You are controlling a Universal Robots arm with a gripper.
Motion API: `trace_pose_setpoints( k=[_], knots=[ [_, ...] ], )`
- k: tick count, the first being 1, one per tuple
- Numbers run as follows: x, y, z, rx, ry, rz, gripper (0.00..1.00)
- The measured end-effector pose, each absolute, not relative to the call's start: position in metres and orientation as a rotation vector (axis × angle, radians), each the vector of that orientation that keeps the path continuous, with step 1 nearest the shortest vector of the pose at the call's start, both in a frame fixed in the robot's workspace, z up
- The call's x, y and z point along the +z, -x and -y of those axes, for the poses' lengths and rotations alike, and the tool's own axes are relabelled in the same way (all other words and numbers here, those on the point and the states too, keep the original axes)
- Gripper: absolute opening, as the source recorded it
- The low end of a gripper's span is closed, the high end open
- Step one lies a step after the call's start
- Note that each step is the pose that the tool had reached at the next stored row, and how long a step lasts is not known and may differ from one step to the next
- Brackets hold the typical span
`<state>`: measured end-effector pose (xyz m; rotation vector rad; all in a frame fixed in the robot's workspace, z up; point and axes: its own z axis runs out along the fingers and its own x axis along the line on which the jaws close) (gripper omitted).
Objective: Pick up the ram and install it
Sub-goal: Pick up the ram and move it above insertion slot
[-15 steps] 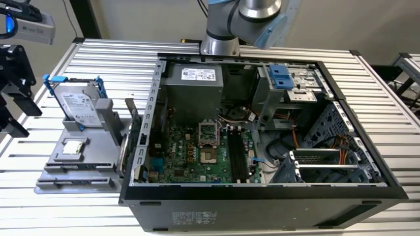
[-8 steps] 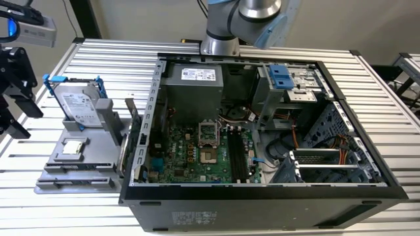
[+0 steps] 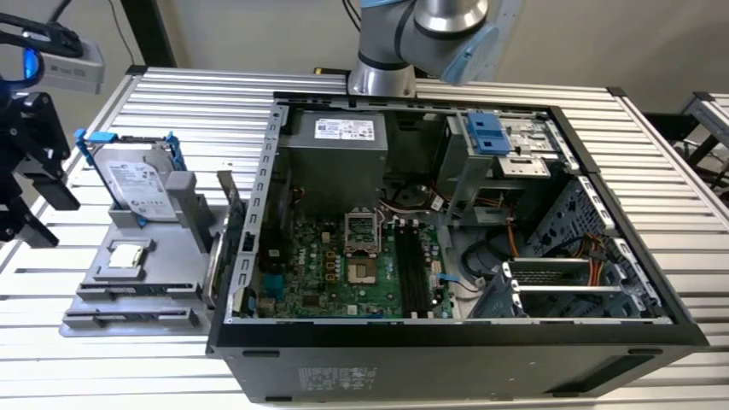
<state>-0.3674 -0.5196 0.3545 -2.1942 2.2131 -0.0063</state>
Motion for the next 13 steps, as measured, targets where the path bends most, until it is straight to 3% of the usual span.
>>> trace_pose_setpoints(
  k=[13],
  knots=[
    [0.339,0.367,0.520,-0.007,2.189,-2.218,1.00]
  ],
)
